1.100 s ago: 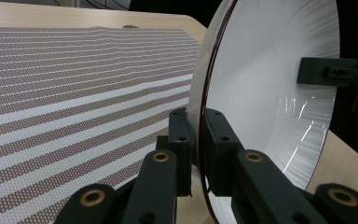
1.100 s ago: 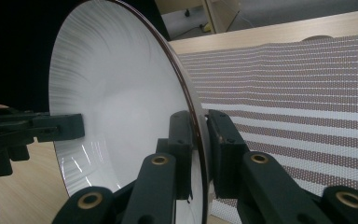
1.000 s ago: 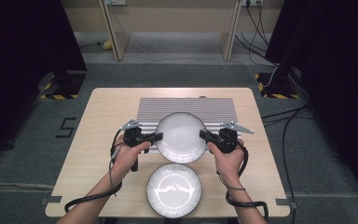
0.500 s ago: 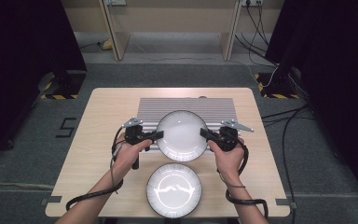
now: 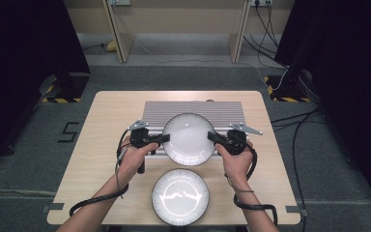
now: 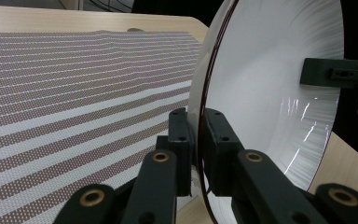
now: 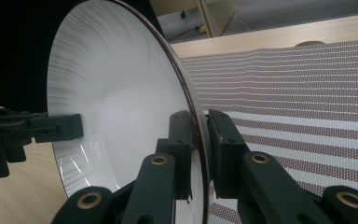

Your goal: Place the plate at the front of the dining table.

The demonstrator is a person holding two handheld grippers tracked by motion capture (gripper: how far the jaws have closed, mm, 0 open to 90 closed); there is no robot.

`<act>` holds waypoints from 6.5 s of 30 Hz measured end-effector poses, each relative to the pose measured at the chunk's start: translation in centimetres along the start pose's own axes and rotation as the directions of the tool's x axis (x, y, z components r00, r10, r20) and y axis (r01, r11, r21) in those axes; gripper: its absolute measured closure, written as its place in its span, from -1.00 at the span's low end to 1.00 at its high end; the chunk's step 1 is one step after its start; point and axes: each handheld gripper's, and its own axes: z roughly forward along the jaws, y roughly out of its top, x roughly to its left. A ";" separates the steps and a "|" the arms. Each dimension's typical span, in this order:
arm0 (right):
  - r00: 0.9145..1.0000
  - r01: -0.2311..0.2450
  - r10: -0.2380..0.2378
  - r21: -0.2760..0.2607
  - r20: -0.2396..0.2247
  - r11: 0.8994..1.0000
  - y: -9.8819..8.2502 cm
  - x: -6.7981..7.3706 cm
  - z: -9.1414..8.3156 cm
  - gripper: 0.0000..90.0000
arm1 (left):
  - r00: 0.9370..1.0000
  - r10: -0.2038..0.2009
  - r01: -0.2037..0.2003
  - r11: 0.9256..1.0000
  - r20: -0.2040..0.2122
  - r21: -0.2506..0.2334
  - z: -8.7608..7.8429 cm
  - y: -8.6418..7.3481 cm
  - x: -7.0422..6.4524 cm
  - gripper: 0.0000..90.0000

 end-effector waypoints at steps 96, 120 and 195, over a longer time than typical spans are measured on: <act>0.997 -0.041 0.040 0.009 0.071 0.999 2.1 -2.6 3.7 0.77 | 0.998 -0.023 0.026 0.999 -0.066 0.045 4.7 2.3 2.5 0.77; 0.996 -0.037 0.035 0.017 0.088 0.999 2.9 -3.1 4.9 0.77 | 0.996 -0.034 0.038 0.998 -0.085 0.051 5.8 3.0 3.4 0.77; 0.985 -0.104 0.097 0.038 0.145 0.994 3.8 -6.3 7.7 0.75 | 0.988 -0.059 0.075 0.991 -0.141 0.112 10.0 4.6 4.7 0.75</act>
